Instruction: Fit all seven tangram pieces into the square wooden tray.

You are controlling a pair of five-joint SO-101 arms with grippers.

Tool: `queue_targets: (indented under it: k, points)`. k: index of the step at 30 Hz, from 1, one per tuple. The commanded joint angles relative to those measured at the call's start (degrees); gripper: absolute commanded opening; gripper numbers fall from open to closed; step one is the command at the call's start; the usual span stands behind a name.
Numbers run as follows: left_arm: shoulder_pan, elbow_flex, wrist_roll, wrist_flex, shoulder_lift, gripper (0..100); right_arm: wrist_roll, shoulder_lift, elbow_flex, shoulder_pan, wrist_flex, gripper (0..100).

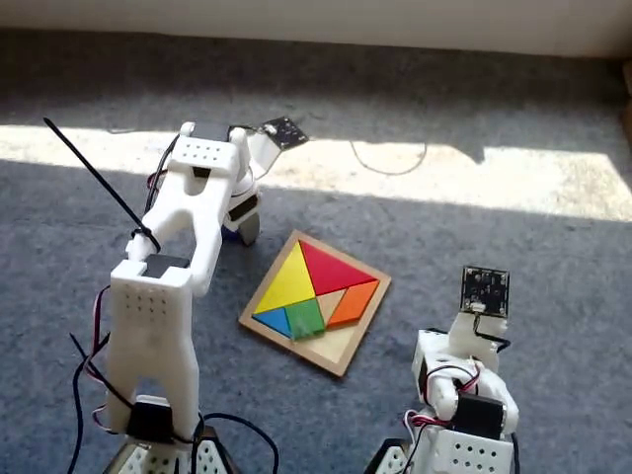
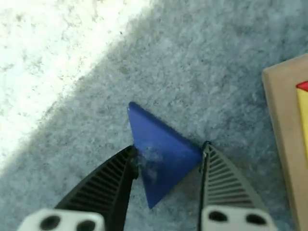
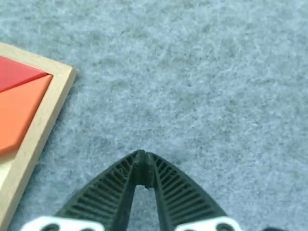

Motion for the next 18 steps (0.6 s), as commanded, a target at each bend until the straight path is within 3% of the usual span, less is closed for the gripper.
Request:
queue_targets:
  k: [1,10,18]
  points:
    - [1.9,-0.7,-0.1,6.7,-8.0,12,0.6,-0.8,4.1,0.6,0.4,0.5]
    - [11.7,0.0,0.1,18.2,-21.2,12,0.6,-0.8,4.1,0.6,0.4,0.5]
    - [25.3,18.0,1.0,18.4,-37.2,12,0.6,-0.8,4.1,0.6,0.4,0.5]
